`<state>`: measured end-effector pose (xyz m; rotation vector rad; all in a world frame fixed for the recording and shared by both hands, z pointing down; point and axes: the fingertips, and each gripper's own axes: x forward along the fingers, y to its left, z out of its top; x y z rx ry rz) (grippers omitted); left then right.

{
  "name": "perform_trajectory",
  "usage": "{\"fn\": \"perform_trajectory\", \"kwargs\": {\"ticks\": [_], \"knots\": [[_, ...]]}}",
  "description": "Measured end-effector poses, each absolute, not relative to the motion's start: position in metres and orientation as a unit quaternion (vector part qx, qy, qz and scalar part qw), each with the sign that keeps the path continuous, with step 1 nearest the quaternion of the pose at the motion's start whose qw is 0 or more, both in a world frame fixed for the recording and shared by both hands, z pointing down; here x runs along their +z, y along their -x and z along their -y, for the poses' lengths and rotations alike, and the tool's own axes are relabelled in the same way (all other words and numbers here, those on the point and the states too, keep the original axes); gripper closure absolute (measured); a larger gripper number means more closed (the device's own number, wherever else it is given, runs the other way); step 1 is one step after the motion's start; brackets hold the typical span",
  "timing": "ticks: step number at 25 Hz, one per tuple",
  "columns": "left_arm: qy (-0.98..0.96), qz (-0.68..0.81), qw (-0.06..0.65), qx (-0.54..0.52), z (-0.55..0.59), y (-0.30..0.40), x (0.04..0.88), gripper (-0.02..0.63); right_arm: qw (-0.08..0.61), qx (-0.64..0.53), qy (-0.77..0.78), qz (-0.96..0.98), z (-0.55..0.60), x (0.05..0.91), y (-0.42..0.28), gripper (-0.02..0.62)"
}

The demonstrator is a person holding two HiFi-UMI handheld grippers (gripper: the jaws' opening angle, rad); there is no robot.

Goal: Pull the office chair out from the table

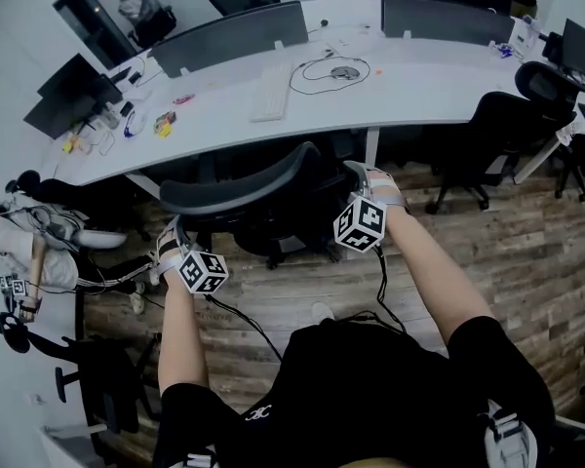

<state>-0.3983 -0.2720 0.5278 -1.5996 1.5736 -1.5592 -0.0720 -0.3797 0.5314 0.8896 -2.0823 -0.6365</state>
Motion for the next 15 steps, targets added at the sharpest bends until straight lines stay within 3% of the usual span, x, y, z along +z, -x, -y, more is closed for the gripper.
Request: {"fn": "perform_trajectory", "kwargs": {"ticks": [15], "knots": [[0.562,-0.576,0.188,-0.563,0.181,0.364,0.53,0.353,0.398,-0.239,-0.336,0.819,0.303,0.534,0.04,0.331]]}}
